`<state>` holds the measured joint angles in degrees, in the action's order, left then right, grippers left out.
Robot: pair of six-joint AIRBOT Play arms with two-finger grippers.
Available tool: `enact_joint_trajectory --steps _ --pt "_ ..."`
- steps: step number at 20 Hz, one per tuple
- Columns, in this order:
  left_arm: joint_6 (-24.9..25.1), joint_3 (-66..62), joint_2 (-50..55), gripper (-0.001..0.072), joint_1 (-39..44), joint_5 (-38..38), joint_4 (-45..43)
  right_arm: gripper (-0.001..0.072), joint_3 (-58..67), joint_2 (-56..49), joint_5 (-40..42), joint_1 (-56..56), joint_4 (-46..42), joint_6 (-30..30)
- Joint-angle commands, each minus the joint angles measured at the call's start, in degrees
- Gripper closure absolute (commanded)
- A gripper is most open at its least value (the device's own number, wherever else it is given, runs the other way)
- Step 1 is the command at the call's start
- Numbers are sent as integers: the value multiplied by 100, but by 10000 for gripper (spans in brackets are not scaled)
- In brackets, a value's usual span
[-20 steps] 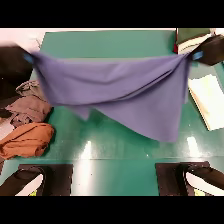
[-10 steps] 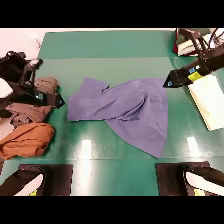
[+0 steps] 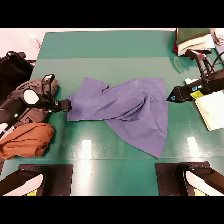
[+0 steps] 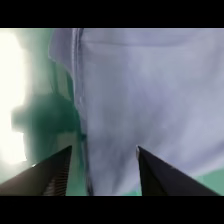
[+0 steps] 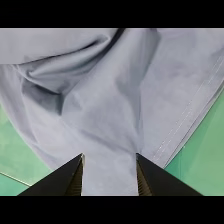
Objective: Fold the shirts.
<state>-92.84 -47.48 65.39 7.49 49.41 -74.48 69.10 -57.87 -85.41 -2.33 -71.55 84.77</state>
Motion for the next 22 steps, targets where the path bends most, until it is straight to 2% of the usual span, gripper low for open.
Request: enact_joint_trajectory --steps 1,4,6,7,8,11,18,20,22 --pt "-13 35 461 225 -2 -31 251 335 -264 175 146 26 2 0" --pt "-4 -35 398 228 -2 142 505 336 -264 175 144 28 -17 0" --pt "184 -334 280 231 -2 520 487 335 -264 175 142 28 -70 -2" --pt "271 -507 203 433 -2 695 470 335 -264 173 144 63 -66 -2" --pt "382 -695 116 686 -2 826 463 335 -264 173 133 151 -50 -2" --pt "632 -1097 -46 681 -2 1012 435 336 -264 175 72 680 -44 -2" --pt "634 -2151 -46 681 -2 1045 426 333 -555 -81 -205 2068 15 -396" --pt "632 -2271 -46 681 -2 1003 426 251 -1064 -415 -83 2354 396 -555" --pt "632 -2249 -44 681 -2 1034 424 252 -1602 -914 385 2487 935 -772"
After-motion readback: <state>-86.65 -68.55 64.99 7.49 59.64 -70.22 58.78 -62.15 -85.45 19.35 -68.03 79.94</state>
